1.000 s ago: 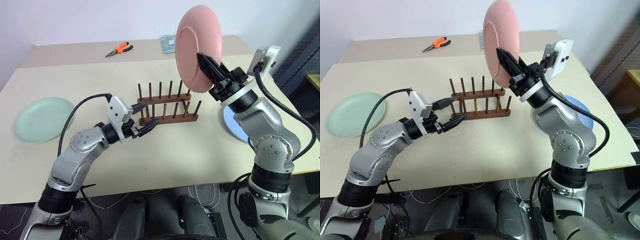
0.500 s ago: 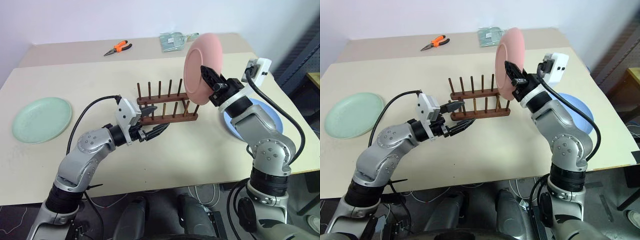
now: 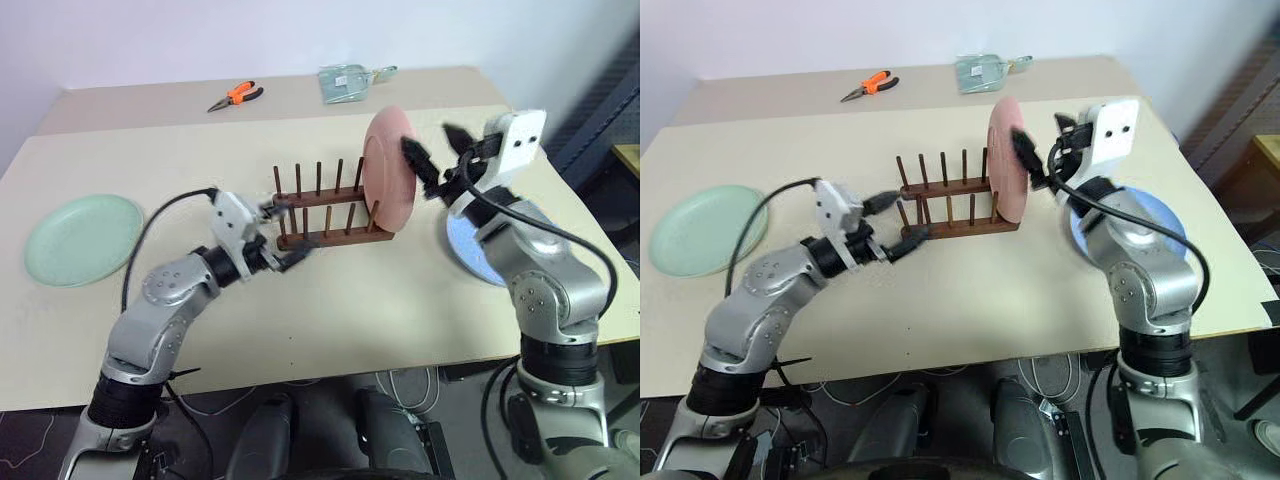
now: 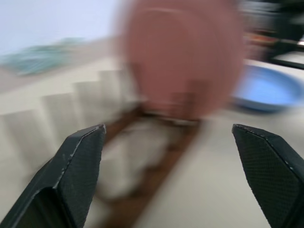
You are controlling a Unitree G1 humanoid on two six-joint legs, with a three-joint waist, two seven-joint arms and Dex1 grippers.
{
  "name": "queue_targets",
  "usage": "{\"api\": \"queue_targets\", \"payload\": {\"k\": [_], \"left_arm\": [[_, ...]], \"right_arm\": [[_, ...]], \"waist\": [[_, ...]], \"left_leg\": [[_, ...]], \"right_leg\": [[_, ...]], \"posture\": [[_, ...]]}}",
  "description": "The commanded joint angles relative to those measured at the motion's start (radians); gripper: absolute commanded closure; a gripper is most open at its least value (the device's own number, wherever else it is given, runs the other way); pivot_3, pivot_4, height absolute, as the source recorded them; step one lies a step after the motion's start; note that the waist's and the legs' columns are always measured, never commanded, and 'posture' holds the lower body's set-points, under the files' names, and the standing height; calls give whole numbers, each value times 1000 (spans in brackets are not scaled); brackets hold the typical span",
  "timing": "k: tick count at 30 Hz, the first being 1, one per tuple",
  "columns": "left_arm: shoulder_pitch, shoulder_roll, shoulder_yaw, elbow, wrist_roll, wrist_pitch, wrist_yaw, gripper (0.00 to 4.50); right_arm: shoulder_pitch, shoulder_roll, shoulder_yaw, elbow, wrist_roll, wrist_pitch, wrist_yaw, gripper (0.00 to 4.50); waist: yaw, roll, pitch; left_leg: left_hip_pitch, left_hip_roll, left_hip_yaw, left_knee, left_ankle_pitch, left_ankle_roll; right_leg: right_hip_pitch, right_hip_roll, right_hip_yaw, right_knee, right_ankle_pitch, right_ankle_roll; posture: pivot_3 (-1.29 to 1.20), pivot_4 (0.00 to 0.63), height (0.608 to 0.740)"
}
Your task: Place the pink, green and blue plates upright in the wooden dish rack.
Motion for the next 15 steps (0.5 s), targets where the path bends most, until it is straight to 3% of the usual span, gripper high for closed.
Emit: {"api": "queue_targets", "payload": {"k": [1,3,8,13,15], "left_arm": [[-43,-38,216,78,59,-11,256,0],[-67,-62,321,127,101,24,426,0],[-122,-115,632,221,104,109,800,0],[-108,-164,810,190,3,207,910,0],[-127,-184,870,191,-100,269,915,0]], "right_arm": [[-72,-59,19,-33,-58,-126,130,540],[-94,-78,45,-54,-47,-144,210,32],[-56,-133,220,-157,-93,-153,414,32],[15,-81,331,-143,-137,-191,471,32],[27,-58,339,-135,-144,-198,476,32]], "waist": [[-1,0,0],[-1,-1,0],[1,-2,-1],[11,-5,-3],[14,-5,-2]], "left_leg": [[0,0,0,0,0,0],[0,1,-1,0,0,0],[0,0,-2,1,0,0],[-2,-1,-2,4,0,-1],[-2,-1,-3,5,0,-1]], "right_leg": [[0,0,0,0,0,0],[0,1,0,0,0,1],[0,0,-1,0,1,2],[1,-1,-1,0,2,4],[1,-1,-1,0,3,4]], "posture": [[0,150,740],[0,150,740],[0,150,740],[0,150,740],[0,150,740]]}}
